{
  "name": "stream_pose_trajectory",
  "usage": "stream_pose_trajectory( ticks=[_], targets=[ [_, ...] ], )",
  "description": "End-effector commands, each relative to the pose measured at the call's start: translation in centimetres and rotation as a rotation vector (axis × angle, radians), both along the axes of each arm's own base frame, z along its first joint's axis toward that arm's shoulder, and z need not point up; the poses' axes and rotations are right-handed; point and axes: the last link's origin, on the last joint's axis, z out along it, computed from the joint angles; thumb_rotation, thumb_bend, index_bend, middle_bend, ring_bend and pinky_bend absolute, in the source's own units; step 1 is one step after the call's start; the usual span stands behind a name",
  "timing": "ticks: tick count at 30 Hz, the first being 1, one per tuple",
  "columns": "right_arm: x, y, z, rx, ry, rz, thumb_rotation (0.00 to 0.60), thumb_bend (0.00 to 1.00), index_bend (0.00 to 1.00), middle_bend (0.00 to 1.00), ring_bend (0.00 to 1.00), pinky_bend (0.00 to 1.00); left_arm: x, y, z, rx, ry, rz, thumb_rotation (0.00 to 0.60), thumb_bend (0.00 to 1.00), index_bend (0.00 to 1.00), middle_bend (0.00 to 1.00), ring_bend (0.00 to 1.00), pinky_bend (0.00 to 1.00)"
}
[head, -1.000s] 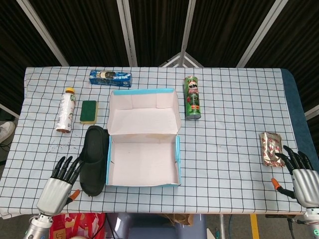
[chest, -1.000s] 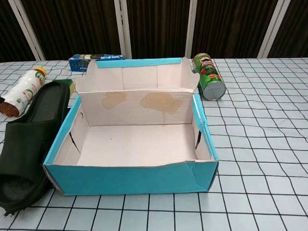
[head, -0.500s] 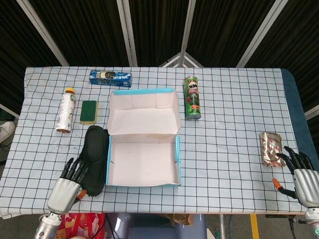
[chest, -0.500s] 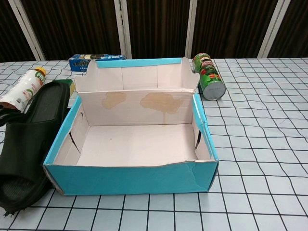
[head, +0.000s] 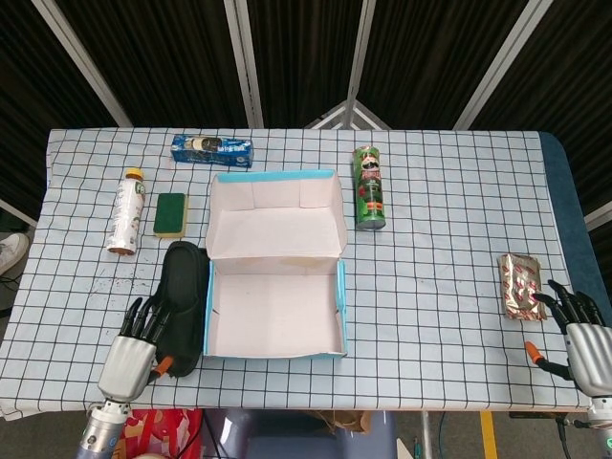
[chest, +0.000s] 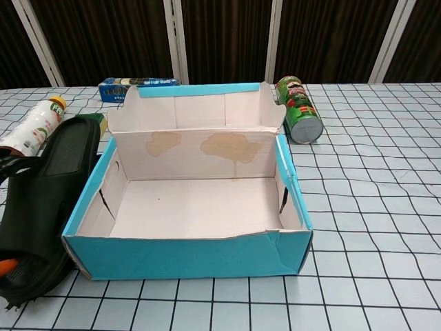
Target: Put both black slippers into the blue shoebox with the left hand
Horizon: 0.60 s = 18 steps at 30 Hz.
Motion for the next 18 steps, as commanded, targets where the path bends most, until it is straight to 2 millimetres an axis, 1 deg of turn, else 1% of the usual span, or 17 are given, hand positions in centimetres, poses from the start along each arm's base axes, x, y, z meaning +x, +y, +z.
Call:
stream_pose_trajectory(
  ticks=[1,4,5,8,9,14,17,18],
  targets=[
    [0.0,0.0,0.0,0.001,0.001,-0.001,0.6,0.31,0.21,0.1,0.14,0.09,0.0,0.4,-0.1,0.021,-0.02,0.004,0.6,0.17,0.06,0.12,0.0,0.05],
    [0.0,-0.1,-0.1,0.005,0.002,0.0,0.6,0.31,0.21,0.1,0.14,0.09,-0.1,0.6,-0.2,0.029,-0.022,0.014,0.6,0.17,0.11,0.18,0.0,0.05],
    [0.0,-0.1,-0.1,0.005,0.002,0.0,0.6,0.31,0.21,0.1,0.14,0.09,-0.1,0.7,-0.2,0.031,-0.023,0.016,0.6,0.17,0.15,0.22,0.0,0.05],
    [0.0,0.0,-0.1,0.005,0.001,0.0,0.6,0.31,0.21,0.1,0.15,0.09,-0.2,0.9,-0.1,0.038,-0.031,0.032,0.6,0.2,0.23,0.3,0.01,0.05],
    [0.0,0.0,-0.1,0.004,0.001,-0.001,0.6,0.31,0.21,0.1,0.15,0.09,-0.2,0.9,-0.2,0.038,-0.036,0.036,0.6,0.21,0.26,0.32,0.02,0.05],
    [0.0,0.0,-0.1,0.007,0.002,-0.002,0.6,0.31,0.21,0.1,0.16,0.09,-0.1,1.6,-0.1,0.037,-0.018,0.043,0.6,0.3,0.31,0.34,0.04,0.06],
    [0.0,0.0,0.0,0.003,0.0,-0.002,0.6,0.31,0.21,0.1,0.16,0.09,0.0,2.1,0.1,0.052,-0.033,0.05,0.6,0.4,0.4,0.42,0.12,0.13],
    [0.0,0.1,0.0,0.002,0.001,-0.002,0.6,0.31,0.21,0.1,0.16,0.09,0.0,2.2,0.2,0.061,-0.038,0.052,0.6,0.41,0.41,0.45,0.13,0.14]
  ],
)
